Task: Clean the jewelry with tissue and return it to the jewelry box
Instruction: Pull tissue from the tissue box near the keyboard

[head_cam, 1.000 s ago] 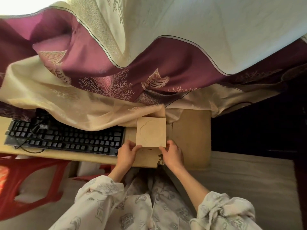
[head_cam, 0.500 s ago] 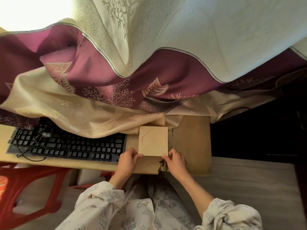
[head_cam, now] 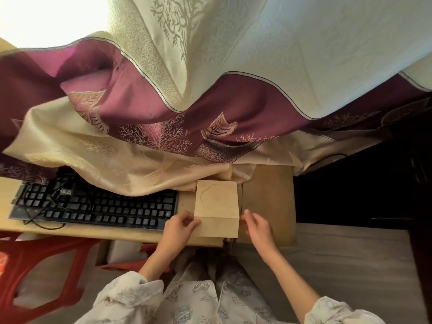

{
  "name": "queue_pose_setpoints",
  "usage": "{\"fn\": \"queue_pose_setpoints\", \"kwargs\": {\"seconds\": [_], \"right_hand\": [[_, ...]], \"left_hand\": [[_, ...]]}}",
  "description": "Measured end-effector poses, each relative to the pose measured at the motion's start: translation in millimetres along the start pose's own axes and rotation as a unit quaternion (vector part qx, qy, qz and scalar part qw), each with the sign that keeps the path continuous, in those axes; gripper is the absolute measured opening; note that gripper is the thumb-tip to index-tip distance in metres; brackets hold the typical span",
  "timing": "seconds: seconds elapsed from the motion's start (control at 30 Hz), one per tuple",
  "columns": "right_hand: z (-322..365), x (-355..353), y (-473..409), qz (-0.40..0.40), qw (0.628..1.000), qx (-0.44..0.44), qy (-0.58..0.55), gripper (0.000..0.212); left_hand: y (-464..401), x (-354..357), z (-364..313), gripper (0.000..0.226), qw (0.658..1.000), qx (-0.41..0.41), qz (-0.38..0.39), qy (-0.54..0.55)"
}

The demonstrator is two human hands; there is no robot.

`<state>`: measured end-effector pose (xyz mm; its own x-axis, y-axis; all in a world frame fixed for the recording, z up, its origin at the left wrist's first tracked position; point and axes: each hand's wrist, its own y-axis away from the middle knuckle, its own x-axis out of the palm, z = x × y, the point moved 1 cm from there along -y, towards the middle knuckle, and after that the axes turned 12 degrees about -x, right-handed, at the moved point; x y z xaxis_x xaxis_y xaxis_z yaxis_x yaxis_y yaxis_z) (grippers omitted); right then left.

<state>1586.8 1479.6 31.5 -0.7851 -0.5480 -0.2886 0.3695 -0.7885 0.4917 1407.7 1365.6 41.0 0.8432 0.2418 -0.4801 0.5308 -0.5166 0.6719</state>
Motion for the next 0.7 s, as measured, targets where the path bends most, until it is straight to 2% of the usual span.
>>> {"fn": "queue_pose_setpoints", "kwargs": {"seconds": [0.07,0.17,0.27,0.4,0.47,0.53,0.63,0.7], "right_hand": [[1,-3,2,-0.046,0.996,0.031,-0.076,0.03],[-2,1,1,-0.055,0.994,0.05,-0.085,0.023],[-1,17,-4,-0.01,0.999,0.028,-0.018,0.021],[11,41,-18,0.041,0.987,-0.094,0.127,0.025],[13,52,-25,0.026,0.963,-0.156,0.216,0.027],[14,59,-33,-0.003,0.925,-0.188,0.331,0.028],[17,66,-42,0.014,0.828,-0.176,0.533,0.03],[17,70,-48,0.014,0.795,-0.161,0.585,0.034]], "left_hand": [[-2,-13,-16,0.012,1.0,0.018,0.001,0.025],[-9,-30,-50,0.007,0.994,0.03,-0.005,0.104],[-18,-42,-82,0.008,0.987,0.02,0.02,0.16],[-38,-50,-104,0.016,0.986,-0.013,0.035,0.164],[-46,-50,-109,0.023,0.987,-0.013,0.025,0.159],[-50,-50,-111,0.026,0.987,-0.019,0.025,0.161],[-51,-51,-113,0.024,0.987,-0.025,0.032,0.156],[-51,-51,-113,0.022,0.987,-0.028,0.04,0.155]]}}
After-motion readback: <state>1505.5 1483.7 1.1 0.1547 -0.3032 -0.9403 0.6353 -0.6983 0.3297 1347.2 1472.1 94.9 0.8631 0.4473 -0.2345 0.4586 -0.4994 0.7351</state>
